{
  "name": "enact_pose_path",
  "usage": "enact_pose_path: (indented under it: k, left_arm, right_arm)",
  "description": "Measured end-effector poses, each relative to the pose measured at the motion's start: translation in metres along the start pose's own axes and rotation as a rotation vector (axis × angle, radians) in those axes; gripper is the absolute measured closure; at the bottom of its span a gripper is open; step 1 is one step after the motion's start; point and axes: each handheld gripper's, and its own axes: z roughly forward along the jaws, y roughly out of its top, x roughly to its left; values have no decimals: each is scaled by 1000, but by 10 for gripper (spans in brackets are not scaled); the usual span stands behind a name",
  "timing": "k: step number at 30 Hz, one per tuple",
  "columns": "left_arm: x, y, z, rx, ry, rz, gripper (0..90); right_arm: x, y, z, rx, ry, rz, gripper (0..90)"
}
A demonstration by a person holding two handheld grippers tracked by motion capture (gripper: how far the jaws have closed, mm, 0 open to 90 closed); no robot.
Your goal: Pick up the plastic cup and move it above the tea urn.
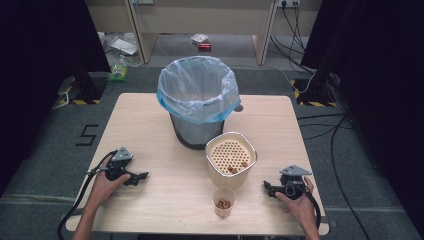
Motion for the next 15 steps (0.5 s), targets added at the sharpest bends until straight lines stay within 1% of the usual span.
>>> enact_pose_path:
  k: [2,5,7,8,10,12,13,15]
  left_arm:
    - [0,0,0,0,0,0,0]
    - [0,0,0,0,0,0,0]
    - [0,0,0,0,0,0,0]
    - [0,0,0,0,0,0,0]
    - [0,0,0,0,0,0,0]
    - [0,0,0,0,0,0,0]
    - [0,0,0,0,0,0,0]
    - [0,0,0,0,0,0,0]
  right_arm:
    - [0,0,-1,-1,-7,11,182]
    - [0,1,-7,-13,3,12,230]
    - [2,2,-12,-26,-5,3,231]
    - [3,2,-15,-27,-2,1,239]
    - [8,3,-20,-30,8,3,275]
    - [13,3,-26,-31,13,-12,298]
    - [16,3,-29,-29,23,-17,311]
    - [21,3,-34,-33,40,-11,329]
